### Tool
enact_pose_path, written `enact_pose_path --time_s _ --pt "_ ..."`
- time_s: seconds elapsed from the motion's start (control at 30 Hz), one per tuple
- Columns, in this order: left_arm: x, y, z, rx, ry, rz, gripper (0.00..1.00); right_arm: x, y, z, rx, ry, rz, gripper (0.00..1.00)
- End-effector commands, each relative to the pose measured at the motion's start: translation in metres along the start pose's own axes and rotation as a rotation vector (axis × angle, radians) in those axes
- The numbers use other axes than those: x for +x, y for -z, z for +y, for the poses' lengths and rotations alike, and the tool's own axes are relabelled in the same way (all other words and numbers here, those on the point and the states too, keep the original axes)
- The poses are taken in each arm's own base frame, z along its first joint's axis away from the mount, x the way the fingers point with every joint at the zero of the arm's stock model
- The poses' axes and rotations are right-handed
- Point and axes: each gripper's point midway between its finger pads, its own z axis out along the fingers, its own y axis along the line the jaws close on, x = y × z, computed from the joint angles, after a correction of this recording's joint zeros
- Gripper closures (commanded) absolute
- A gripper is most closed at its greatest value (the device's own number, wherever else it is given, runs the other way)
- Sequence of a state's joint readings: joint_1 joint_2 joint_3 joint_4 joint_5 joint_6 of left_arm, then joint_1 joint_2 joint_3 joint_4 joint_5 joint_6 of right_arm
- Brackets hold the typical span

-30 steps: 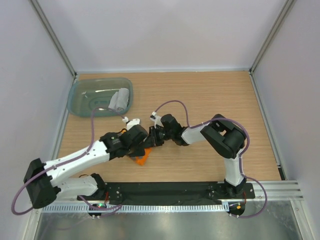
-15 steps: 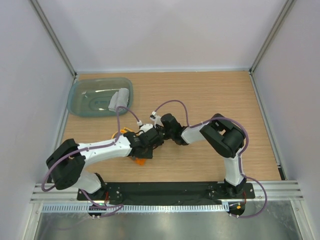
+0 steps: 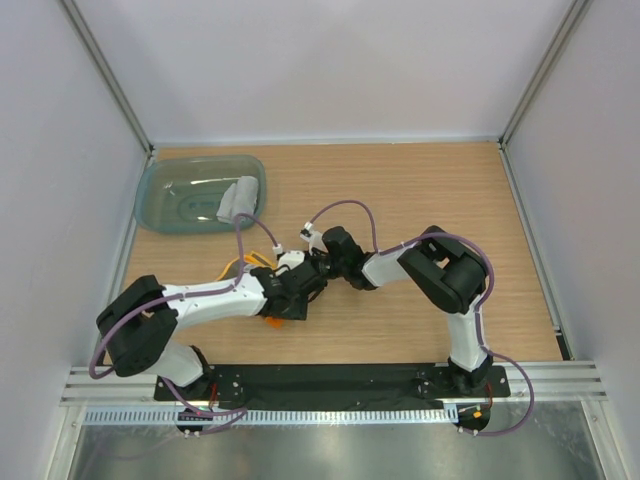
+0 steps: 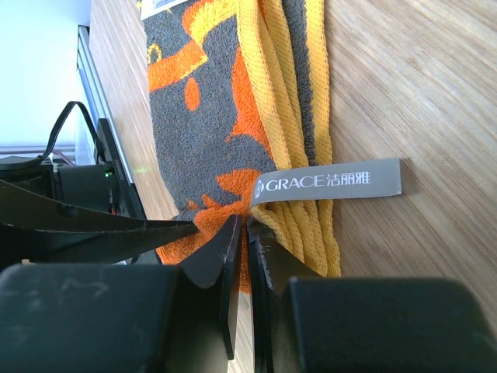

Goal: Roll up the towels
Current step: Roll the towel

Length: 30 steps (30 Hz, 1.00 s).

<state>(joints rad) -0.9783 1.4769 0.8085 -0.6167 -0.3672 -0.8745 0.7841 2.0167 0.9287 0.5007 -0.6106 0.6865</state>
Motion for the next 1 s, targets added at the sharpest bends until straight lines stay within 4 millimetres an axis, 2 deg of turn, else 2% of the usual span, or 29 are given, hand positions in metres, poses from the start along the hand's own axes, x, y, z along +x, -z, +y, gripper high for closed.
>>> enact_pose_path --time_s 0.0,0.2,0.47,0.57,0.7,0.97 --pt "0.014 -0.002 0.028 -0.095 -0.043 0.022 0.39 0.017 -0.001 -0.047 0.148 -0.048 0.028 0.84" --pt "0.027 -0.006 0.041 -0.130 -0.047 0.050 0.43 0.017 -0.002 -0.049 0.147 -0.060 0.032 0.84" --pt "0.048 -0.011 0.045 -0.135 -0.028 0.119 0.45 0.011 0.000 -0.047 0.118 -0.081 0.020 0.85" --pt "0.056 -0.014 0.045 -0.144 -0.028 0.156 0.49 0.005 0.005 -0.046 0.093 -0.107 0.000 0.85" --pt "0.064 -0.014 0.034 -0.120 -0.046 0.198 0.52 -0.013 0.012 -0.054 0.098 -0.139 -0.041 0.85" --pt "0.065 -0.006 -0.016 0.027 -0.007 0.249 0.52 -0.025 0.003 -0.061 0.100 -0.143 -0.014 0.85"
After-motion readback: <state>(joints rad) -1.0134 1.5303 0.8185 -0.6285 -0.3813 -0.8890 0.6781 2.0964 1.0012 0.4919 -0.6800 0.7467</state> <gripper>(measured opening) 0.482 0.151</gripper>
